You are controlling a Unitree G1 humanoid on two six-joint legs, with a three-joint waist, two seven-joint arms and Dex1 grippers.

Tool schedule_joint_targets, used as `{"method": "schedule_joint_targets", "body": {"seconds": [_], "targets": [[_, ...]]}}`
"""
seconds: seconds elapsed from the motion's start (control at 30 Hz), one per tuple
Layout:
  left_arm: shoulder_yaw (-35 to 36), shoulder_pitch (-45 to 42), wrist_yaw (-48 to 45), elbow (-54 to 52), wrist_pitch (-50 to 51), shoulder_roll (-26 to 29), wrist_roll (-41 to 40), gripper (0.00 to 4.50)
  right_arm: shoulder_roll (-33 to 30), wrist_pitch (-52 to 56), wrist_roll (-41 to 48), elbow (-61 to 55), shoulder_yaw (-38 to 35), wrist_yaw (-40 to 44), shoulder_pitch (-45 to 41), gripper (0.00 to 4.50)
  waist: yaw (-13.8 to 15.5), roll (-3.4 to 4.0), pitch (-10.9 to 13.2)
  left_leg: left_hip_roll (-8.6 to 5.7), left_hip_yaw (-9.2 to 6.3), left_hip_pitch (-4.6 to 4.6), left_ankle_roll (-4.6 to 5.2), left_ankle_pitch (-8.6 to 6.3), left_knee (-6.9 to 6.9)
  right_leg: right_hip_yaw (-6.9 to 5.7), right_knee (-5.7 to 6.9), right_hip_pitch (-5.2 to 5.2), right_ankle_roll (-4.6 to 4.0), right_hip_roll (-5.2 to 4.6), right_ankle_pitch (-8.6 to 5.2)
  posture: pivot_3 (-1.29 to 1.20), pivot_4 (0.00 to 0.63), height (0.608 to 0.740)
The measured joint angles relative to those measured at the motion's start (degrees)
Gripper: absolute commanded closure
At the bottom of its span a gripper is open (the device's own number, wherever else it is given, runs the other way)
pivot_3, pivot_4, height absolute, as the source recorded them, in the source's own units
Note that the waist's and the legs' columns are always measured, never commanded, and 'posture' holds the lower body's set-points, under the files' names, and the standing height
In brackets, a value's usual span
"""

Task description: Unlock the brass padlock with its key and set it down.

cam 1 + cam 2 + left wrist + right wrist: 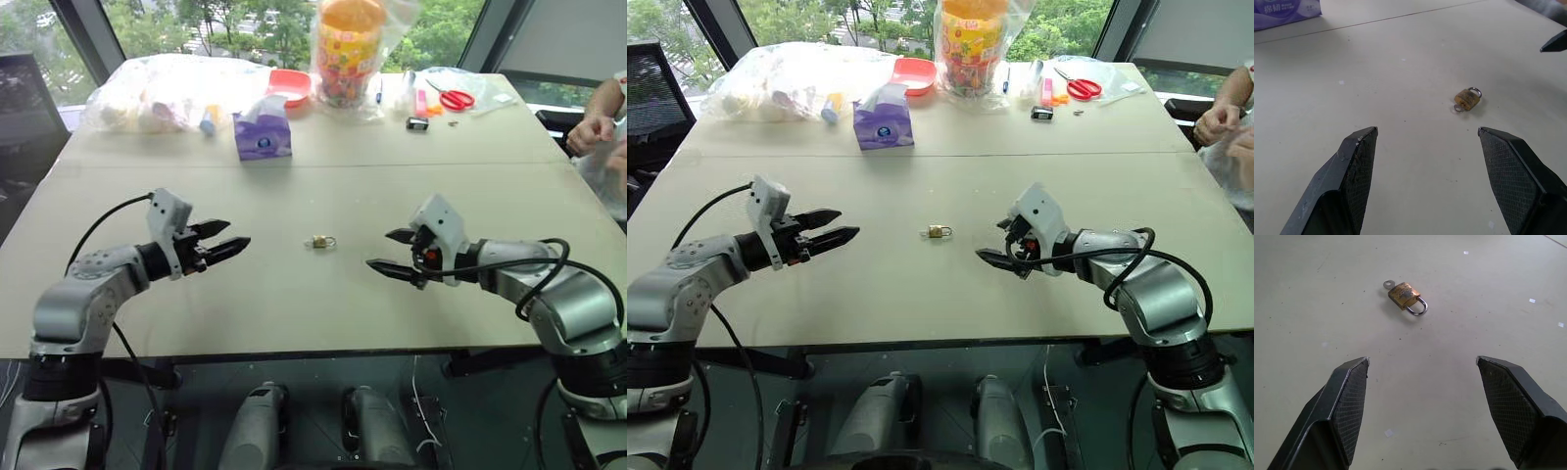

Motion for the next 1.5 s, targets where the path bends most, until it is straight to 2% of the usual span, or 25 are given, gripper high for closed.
{"method": "schedule_joint_targets", "body": {"seconds": [0.53, 0.67, 0.83, 1.1, 1.33, 1.43, 1.5], "targets": [[-0.7, 0.8, 1.9, -2.9, 2.1, 0.5, -1.0, 1.08, -0.3, 2.2, -2.7, 5.2, 4.6, 2.2, -5.8, 0.83, -0.1, 0.0, 0.0, -0.01, 0.02, -0.01, -0.01, -0.01, -0.04, 0.0, -0.01, -0.04, -0.01, -0.02, 0.0, 0.0, 0.15, 0.74], [-3.5, -2.5, -3.0, -1.4, 0.9, 5.8, 1.2, 1.08, 1.5, -0.1, -5.6, 11.3, 10.3, 4.8, -15.0, 0.83, -0.7, 0.01, 0.0, -0.01, 0.07, -0.03, -0.02, 0.0, -0.04, -0.01, -0.01, -0.11, -0.08, -0.02, 0.05, 0.0, 0.15, 0.74], [-5.2, -2.3, -12.8, -0.6, 1.0, 12.1, 0.4, 1.08, 7.4, -6.2, -11.1, 25.1, 18.7, 10.1, -25.6, 0.83, -1.7, 0.03, 0.0, -0.01, 0.15, -0.07, 0.14, 0.09, -0.19, -0.02, -0.01, -0.24, -0.08, -0.01, 0.05, 0.0, 0.15, 0.74], [-4.7, -2.8, -13.3, -1.2, 1.3, 12.5, 0.0, 1.08, 17.9, -21.8, -19.2, 49.3, 24.6, 16.8, -33.5, 0.83, -1.5, 0.03, 0.0, -0.09, 0.15, -0.16, 0.15, 0.11, -0.11, -0.07, 0.1, -0.25, -0.05, -0.02, 0.07, 0.0, 0.15, 0.74], [-3.1, -0.3, -10.2, -4.7, 2.4, 11.4, -1.3, 1.08, 21.6, -28.3, -23.7, 59.4, 24.6, 20.4, -36.6, 0.83, -1.7, 0.04, 0.0, -0.08, 0.14, -0.09, 0.09, 0.15, -0.12, -0.08, 0.27, -0.27, -0.03, 0.04, 0.08, 0.0, 0.15, 0.74], [-2.8, 0.1, -9.1, -4.9, 2.5, 11.2, -1.4, 0.98, 21.9, -30.0, -25.1, 61.0, 24.5, 21.5, -36.6, 1.73, -1.6, 0.04, 0.0, -0.08, 0.14, -0.05, 0.08, 0.16, -0.09, -0.09, 0.35, -0.26, -0.03, 0.05, 0.08, 0.0, 0.15, 0.74], [-2.7, 0.1, -7.9, -5.1, 2.5, 10.7, -1.3, 0.98, 22.1, -31.6, -26.2, 61.0, 24.5, 22.5, -36.4, 2.68, -1.6, 0.04, 0.0, -0.08, 0.15, -0.01, 0.07, 0.17, -0.06, -0.1, 0.42, -0.25, -0.03, 0.06, 0.08, 0.0, 0.15, 0.74]]}}
